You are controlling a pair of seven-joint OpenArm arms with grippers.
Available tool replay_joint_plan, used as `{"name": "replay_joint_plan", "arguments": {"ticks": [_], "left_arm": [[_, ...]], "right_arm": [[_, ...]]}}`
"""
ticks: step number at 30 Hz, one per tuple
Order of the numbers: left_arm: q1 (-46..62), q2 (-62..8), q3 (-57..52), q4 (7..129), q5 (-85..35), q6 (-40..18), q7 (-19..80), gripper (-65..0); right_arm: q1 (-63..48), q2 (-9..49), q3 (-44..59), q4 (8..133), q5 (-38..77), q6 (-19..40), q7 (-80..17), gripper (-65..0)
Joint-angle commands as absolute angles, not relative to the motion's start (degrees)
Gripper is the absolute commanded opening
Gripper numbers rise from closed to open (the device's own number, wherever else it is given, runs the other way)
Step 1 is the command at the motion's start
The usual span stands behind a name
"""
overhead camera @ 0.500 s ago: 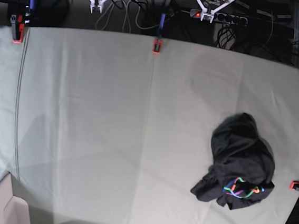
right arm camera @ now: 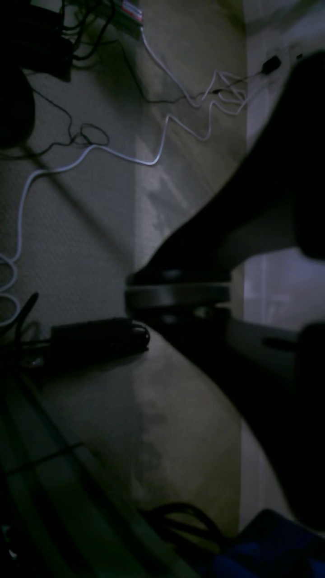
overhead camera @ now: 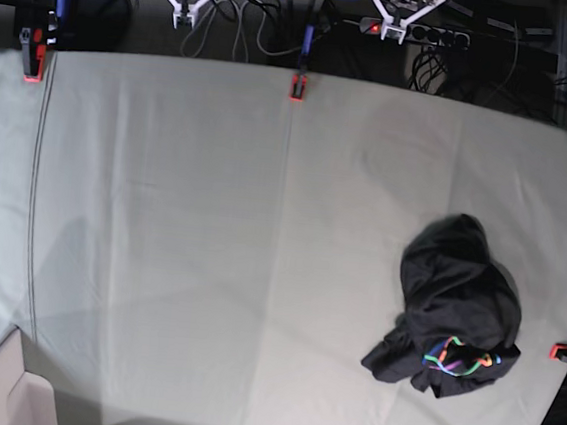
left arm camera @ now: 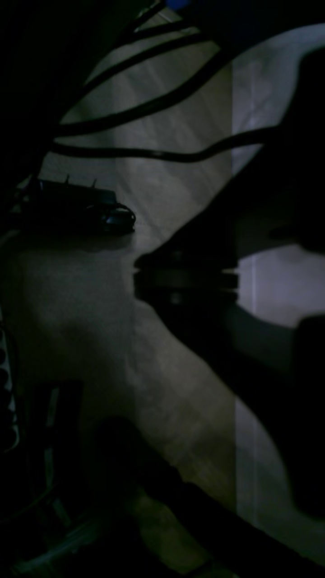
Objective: Layout the t-shirt on the table in an organized manner, then fold the t-shirt properly
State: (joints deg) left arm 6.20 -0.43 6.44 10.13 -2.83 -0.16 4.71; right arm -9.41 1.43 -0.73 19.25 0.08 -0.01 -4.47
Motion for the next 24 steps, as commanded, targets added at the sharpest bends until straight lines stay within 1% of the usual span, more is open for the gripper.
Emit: {"name": "replay_joint_plan", "arguments": {"ticks": [1, 20, 22, 24], "left_arm": [[6.55, -0.31, 6.29, 10.24, -2.77, 0.22, 4.79, -65.0], [6.37, -0.84, 6.11, 10.33, -2.86, 0.13, 4.79, -65.0], [6.81, -0.84, 6.11, 12.0, -2.86, 0.04, 4.79, -65.0], [9.45, -0.84, 6.11, 16.04, -2.86, 0.22, 4.79, -65.0]], "right_arm": [[-9.63, 1.63, -0.48, 19.38, 0.31, 0.13, -4.18, -65.0], [-9.54, 1.98, -0.66, 19.74, 0.31, 0.13, -4.09, -65.0], [-9.63, 1.98, -0.66, 19.82, 0.31, 0.13, -4.0, -65.0], [-9.8, 1.98, -0.48, 19.82, 0.31, 0.13, -3.91, -65.0]]}}
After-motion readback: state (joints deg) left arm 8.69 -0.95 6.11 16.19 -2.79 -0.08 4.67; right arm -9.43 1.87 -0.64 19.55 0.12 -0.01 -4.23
